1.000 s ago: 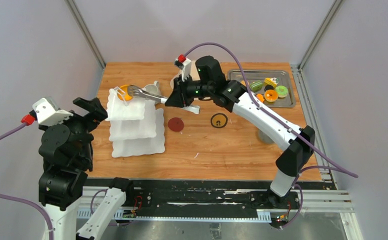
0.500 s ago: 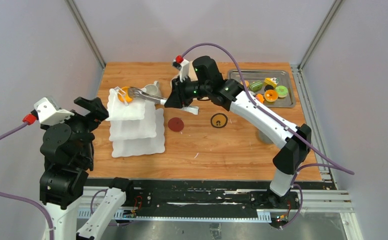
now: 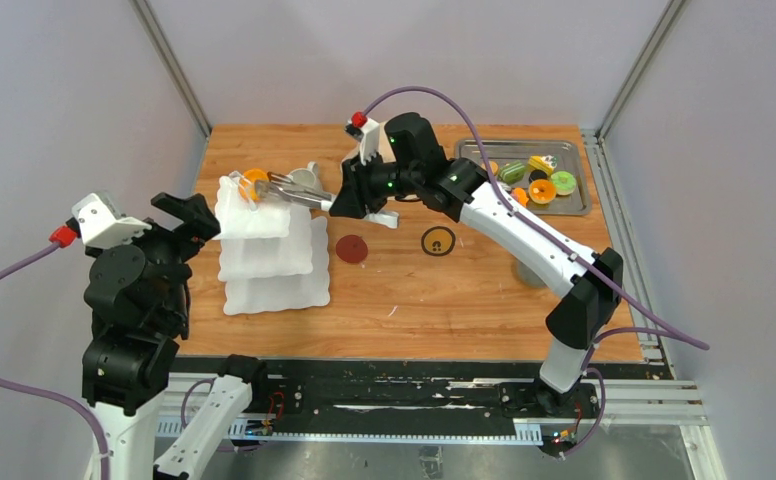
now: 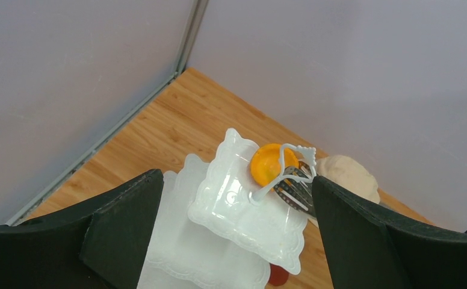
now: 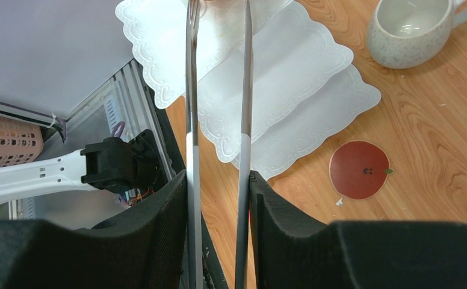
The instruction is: Serve the afternoon tea
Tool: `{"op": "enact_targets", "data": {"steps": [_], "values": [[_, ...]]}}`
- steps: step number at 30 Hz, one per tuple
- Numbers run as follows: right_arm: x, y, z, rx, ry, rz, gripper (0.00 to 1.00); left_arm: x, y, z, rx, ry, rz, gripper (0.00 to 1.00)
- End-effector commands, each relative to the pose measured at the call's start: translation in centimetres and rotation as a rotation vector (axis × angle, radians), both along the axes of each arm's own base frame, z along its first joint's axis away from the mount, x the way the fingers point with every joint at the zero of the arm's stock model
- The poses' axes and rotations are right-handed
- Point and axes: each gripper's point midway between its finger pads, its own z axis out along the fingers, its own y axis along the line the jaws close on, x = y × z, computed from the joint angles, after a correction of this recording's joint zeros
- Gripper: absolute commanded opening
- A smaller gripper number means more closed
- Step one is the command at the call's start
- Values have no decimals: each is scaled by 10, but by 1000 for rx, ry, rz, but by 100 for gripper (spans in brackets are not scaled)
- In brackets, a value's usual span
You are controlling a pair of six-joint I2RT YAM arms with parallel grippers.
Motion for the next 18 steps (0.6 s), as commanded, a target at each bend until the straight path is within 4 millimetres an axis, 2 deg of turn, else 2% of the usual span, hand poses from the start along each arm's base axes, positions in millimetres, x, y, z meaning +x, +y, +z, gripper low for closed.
{"op": "enact_targets", "data": {"steps": [1,13,16,18], "values": [[-9,-5,24,30,-67,-9,39,4,-3,4,-17,-23,-11,98],[-6,-40,47,26,-182,-129,39,7,-5,1,-23,-16,-18,98],[-3,-57,49,20,-196,-175,38,10,-9,1,-20,-14,-38,98],[3,-75,46,7,-203,-234,36,13,-16,1,9,0,-82,98]]}}
